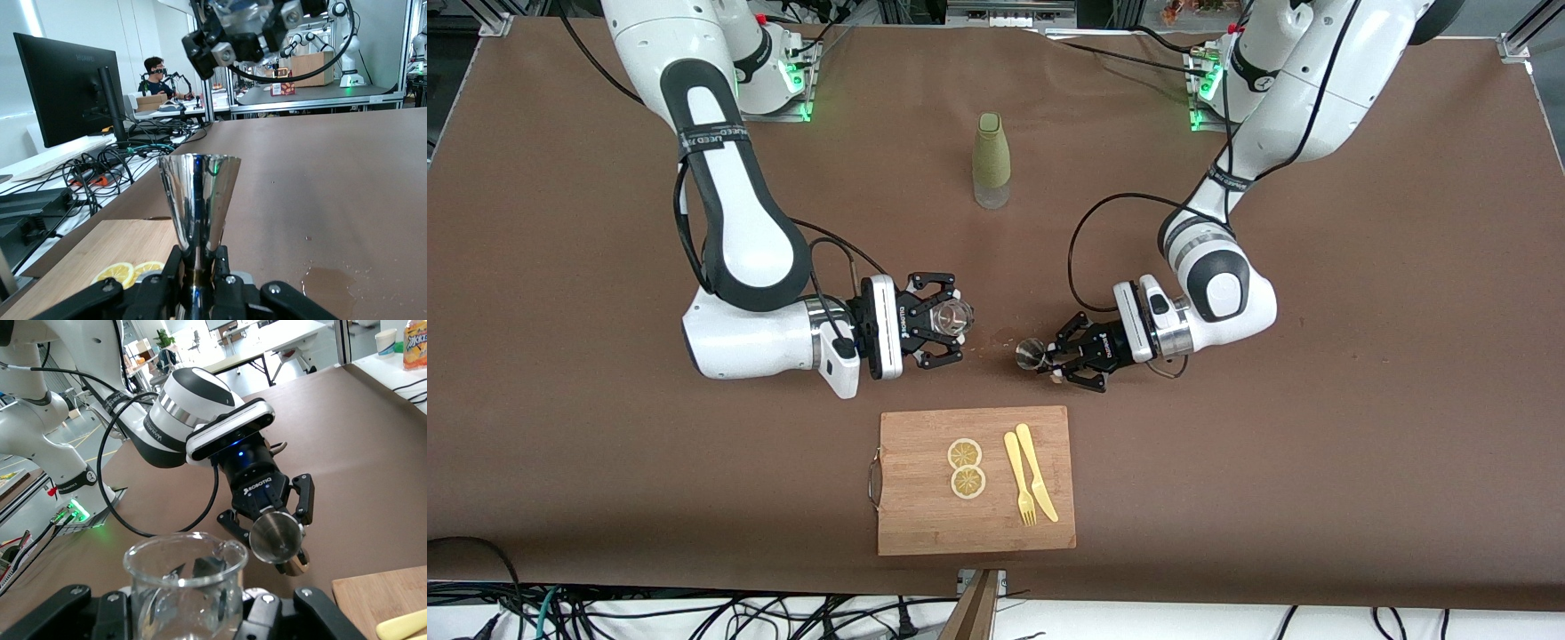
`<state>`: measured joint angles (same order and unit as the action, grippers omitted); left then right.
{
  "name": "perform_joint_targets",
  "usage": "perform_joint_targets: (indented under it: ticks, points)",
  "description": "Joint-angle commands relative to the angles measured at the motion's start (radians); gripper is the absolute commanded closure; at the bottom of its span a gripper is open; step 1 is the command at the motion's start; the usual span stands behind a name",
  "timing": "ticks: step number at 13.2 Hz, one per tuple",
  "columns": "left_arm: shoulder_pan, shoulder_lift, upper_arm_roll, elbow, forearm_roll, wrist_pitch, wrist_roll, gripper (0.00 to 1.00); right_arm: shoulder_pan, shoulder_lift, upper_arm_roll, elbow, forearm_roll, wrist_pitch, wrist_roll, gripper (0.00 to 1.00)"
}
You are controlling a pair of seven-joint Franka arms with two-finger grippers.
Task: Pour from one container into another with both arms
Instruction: 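Tilt the beaker with the right gripper, pouring into the held jigger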
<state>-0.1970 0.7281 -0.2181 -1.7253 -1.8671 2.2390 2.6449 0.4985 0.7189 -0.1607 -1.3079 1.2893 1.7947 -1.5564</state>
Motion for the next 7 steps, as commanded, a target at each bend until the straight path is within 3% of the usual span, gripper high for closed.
perform_joint_targets:
  ticks: [1,7]
  points:
    - [0.002,0.019,-0.035,0.012,-0.064,-0.012,0.081,1.0,0.012,-0.013,0.0,0.027,-0.039,0.011,0.062,1.0]
    - [0.019,0.059,-0.095,0.015,-0.145,-0.056,0.118,1.0,0.025,-0.015,-0.008,0.029,-0.042,0.017,0.068,1.0]
